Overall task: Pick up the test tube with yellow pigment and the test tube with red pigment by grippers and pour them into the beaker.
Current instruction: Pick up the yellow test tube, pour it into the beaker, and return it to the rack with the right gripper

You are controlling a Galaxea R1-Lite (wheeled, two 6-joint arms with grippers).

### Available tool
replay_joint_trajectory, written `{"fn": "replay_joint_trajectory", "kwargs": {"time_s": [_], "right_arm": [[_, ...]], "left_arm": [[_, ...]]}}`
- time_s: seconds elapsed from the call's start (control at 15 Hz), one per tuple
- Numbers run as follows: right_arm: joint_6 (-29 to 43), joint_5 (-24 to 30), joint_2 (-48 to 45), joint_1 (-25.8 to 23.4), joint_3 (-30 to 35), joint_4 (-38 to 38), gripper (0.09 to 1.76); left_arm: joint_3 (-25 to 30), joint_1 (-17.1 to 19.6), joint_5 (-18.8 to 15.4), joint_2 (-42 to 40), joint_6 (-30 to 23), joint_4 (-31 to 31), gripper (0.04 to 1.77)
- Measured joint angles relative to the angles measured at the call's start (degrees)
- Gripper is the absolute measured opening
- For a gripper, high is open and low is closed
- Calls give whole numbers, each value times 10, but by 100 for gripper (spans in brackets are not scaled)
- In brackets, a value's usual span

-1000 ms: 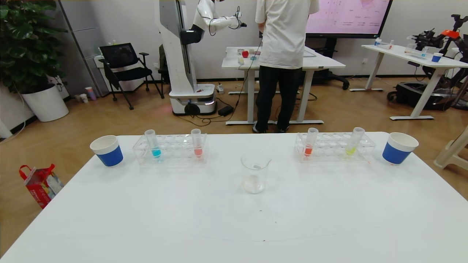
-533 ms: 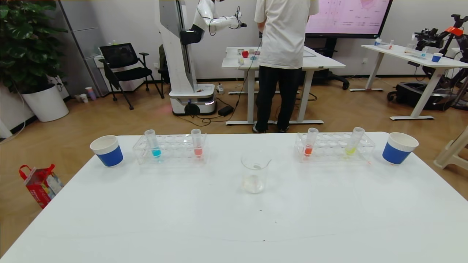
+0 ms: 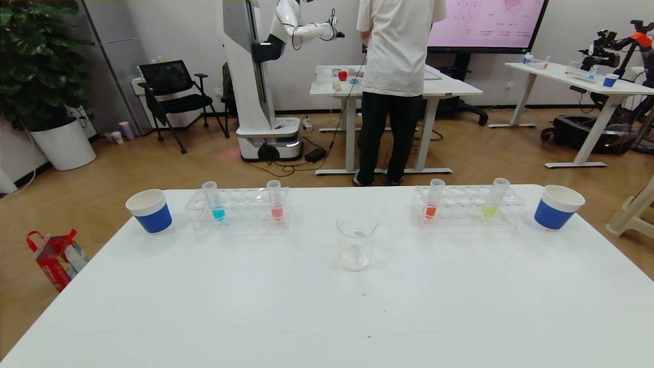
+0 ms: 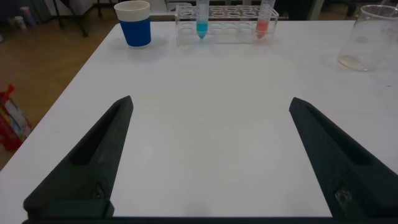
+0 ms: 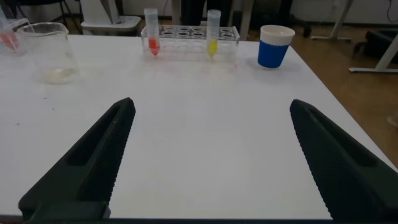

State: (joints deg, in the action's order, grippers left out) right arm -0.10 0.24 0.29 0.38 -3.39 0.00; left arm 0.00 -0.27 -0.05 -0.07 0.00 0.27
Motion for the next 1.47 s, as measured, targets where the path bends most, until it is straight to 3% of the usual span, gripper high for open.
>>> {"fn": "replay_joint_trajectory", "kwargs": {"time_s": [0.2, 0.33, 0.73, 1.2, 1.47], "right_arm": [[1, 5, 55, 5, -43, -21, 174], [1, 5, 130, 17, -68, -84, 174], [2, 5, 448, 30, -112, -362, 174], [1, 14, 827, 9, -150, -697, 174], [1, 24, 994, -13, -174, -832, 174]], "left_arm": [[0, 0, 0, 0, 0, 0, 175], [0, 0, 0, 0, 0, 0, 175], [0, 0, 0, 0, 0, 0, 175], [0, 0, 0, 0, 0, 0, 175], [0, 0, 0, 0, 0, 0, 175]]}}
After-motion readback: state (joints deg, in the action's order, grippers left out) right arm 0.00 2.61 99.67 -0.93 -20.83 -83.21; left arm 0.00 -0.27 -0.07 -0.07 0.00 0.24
